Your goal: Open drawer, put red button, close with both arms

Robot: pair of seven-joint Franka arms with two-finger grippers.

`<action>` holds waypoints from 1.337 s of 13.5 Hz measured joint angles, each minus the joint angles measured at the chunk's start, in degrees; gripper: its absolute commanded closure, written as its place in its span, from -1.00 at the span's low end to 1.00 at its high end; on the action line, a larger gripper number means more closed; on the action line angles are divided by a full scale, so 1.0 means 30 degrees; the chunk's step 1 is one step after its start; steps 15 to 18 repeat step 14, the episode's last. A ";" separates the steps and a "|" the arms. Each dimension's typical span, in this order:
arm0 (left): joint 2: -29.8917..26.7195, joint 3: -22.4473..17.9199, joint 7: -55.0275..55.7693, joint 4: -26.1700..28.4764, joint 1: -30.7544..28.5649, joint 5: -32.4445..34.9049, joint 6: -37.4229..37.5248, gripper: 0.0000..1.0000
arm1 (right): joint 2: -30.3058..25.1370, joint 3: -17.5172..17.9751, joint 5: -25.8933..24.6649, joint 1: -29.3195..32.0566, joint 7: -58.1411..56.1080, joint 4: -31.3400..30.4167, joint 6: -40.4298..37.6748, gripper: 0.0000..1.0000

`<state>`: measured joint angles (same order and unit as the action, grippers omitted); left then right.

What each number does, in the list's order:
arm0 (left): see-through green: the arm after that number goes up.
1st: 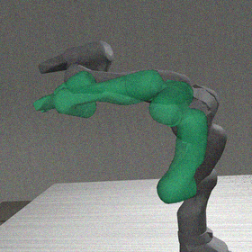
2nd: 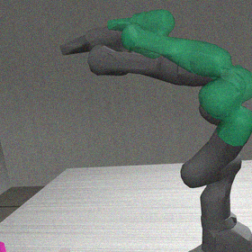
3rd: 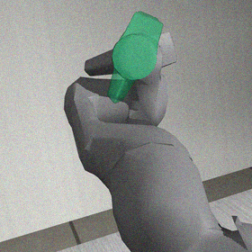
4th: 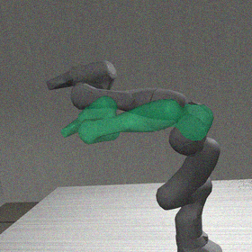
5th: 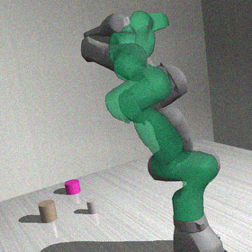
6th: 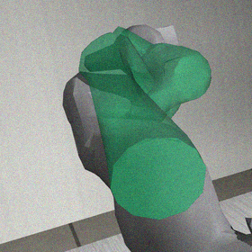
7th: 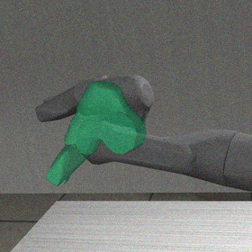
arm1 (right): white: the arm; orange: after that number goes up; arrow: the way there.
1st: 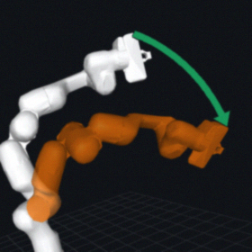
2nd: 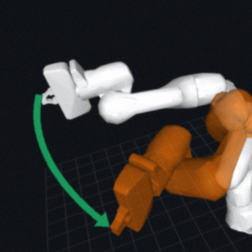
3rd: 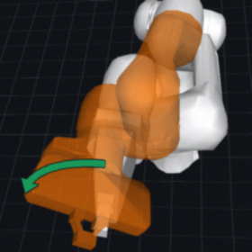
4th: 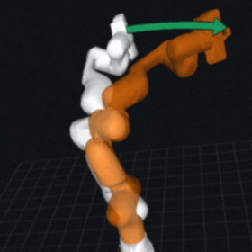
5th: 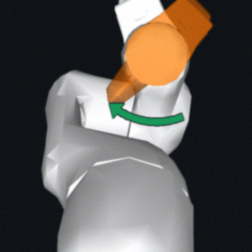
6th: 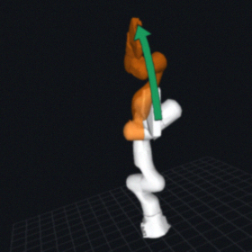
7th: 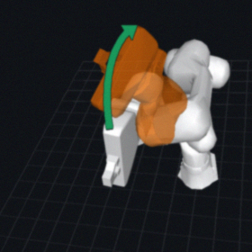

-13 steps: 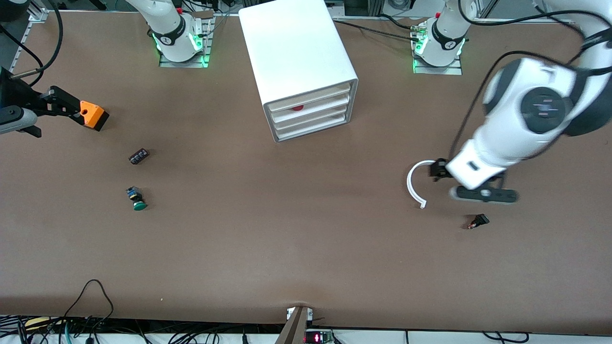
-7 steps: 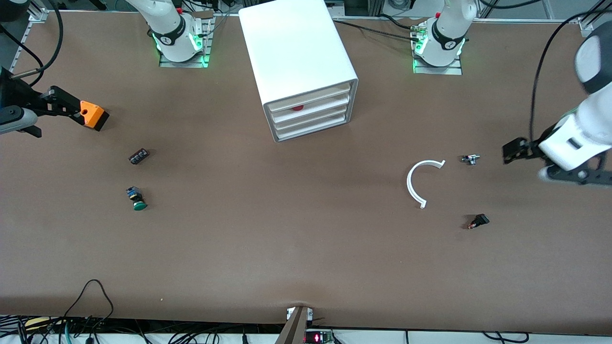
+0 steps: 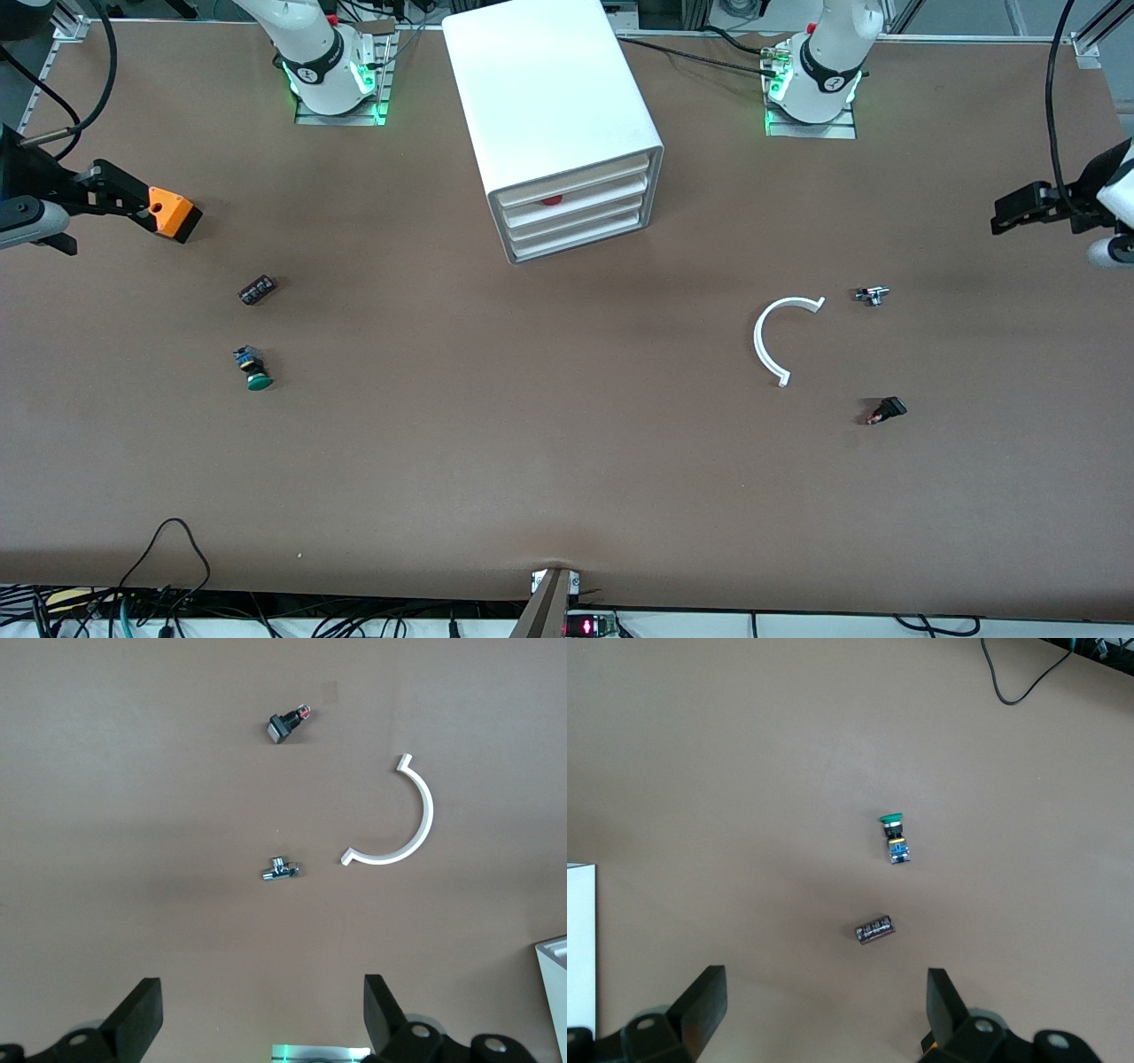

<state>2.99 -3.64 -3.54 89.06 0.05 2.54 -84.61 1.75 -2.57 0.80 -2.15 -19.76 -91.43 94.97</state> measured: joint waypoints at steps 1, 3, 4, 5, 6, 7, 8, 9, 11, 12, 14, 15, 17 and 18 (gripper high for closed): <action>-0.0295 0.0035 0.0000 0.0000 0.0023 -0.0178 0.0232 -1.00 | 0.0000 0.0000 0.0000 0.0000 0.0001 0.0000 0.0000 -1.00; -0.0847 0.0041 0.0005 -0.0001 0.0020 -0.1192 0.0694 -1.00 | 0.0000 0.0000 0.0000 0.0000 0.0002 0.0000 0.0000 -1.00; -0.1044 0.0039 0.0006 0.0000 -0.0005 -0.1453 0.0800 -1.00 | 0.0001 0.0000 0.0000 0.0000 0.0002 0.0000 0.0000 -1.00; -0.1132 0.0037 0.0006 0.0000 -0.0059 -0.1610 0.0854 -1.00 | 0.0001 0.0000 0.0000 0.0000 0.0003 0.0000 0.0000 -1.00; -0.1147 0.0106 0.0006 0.0001 -0.0185 -0.1705 0.0878 -1.00 | 0.0001 0.0000 0.0000 0.0000 0.0003 0.0000 0.0000 -1.00; -0.1141 0.0363 0.0005 0.0002 -0.0434 -0.1726 0.0882 -1.00 | 0.0001 0.0001 0.0000 0.0000 0.0003 0.0000 0.0000 -1.00; -0.1140 0.0635 0.0005 0.0002 -0.0637 -0.1726 0.0883 -1.00 | 0.0001 0.0001 0.0000 0.0000 0.0004 0.0000 0.0000 -1.00; -0.1141 0.0805 0.0006 0.0002 -0.0732 -0.1727 0.0883 -1.00 | 0.0001 0.0001 0.0000 0.0000 0.0004 0.0000 0.0000 -1.00; -0.1141 0.0917 0.0006 0.0002 -0.0790 -0.1727 0.0882 -1.00 | 0.0001 0.0001 0.0000 0.0000 0.0004 0.0000 0.0000 -1.00; -0.1141 0.0940 0.0006 0.0002 -0.0821 -0.1712 0.0882 -1.00 | 0.0001 0.0001 0.0000 0.0000 0.0004 0.0000 0.0000 -1.00; -0.1142 0.1072 -0.0008 0.0002 -0.0878 -0.1156 0.0882 -1.00 | 0.0001 0.0001 0.0000 0.0000 0.0005 0.0000 0.0000 -1.00; -0.1142 0.1072 -0.0008 0.0002 -0.0878 -0.1156 0.0882 -1.00 | 0.0001 0.0001 0.0000 0.0000 0.0005 0.0000 0.0000 -1.00; -0.1142 0.1072 -0.0008 0.0002 -0.0878 -0.1156 0.0882 -1.00 | 0.0001 0.0001 0.0000 0.0000 0.0005 0.0000 0.0000 -1.00; -0.1142 0.1072 -0.0008 0.0002 -0.0878 -0.1156 0.0882 -1.00 | 0.0001 0.0001 0.0000 0.0000 0.0005 0.0000 0.0000 -1.00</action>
